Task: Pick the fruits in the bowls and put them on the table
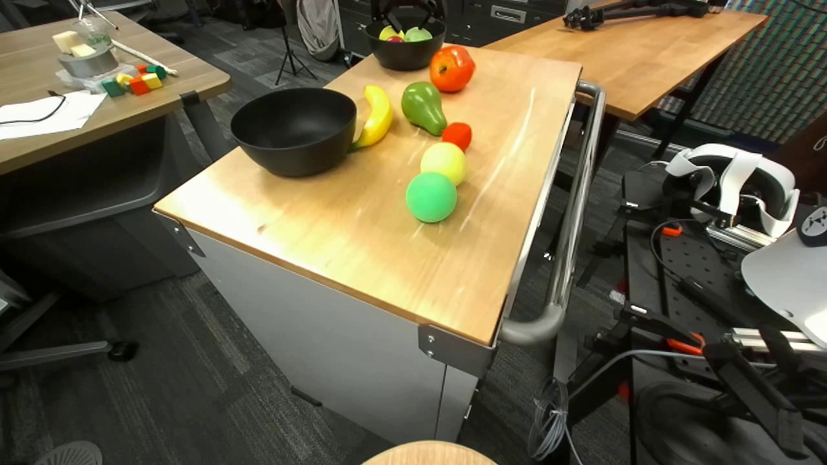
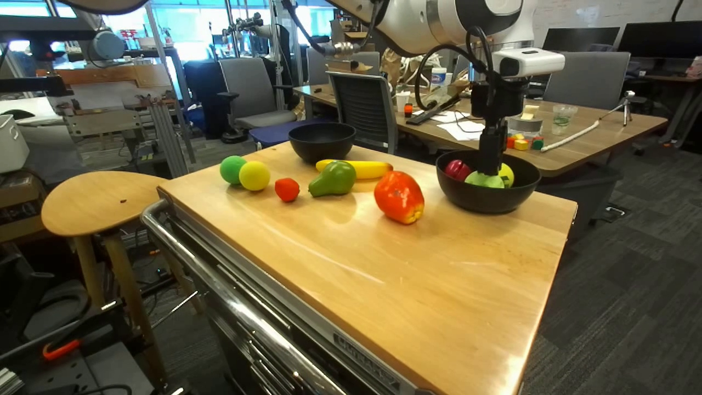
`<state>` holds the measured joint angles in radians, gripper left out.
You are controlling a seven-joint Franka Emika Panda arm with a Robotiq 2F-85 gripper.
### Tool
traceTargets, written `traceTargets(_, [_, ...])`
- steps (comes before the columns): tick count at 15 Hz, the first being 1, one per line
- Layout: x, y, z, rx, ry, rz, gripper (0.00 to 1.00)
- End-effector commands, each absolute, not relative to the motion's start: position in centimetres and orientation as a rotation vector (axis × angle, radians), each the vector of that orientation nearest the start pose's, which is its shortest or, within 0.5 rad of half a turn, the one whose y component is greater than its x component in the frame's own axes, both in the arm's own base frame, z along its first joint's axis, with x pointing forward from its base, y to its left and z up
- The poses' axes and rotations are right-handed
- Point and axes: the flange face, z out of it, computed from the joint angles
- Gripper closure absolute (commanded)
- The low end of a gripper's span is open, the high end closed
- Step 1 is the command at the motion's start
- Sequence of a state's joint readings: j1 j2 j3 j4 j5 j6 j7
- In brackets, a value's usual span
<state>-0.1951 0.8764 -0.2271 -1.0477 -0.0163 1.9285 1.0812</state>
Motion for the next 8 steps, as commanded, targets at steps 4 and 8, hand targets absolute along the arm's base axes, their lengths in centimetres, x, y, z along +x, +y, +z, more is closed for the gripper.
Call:
traceTargets(4, [70.6,-23.2,31.1,-2.573,2.098,-0.139,0.08])
traceTargets(8, [69.8,-21.6,33.0,-2.583,2.068,-0.153,0.00])
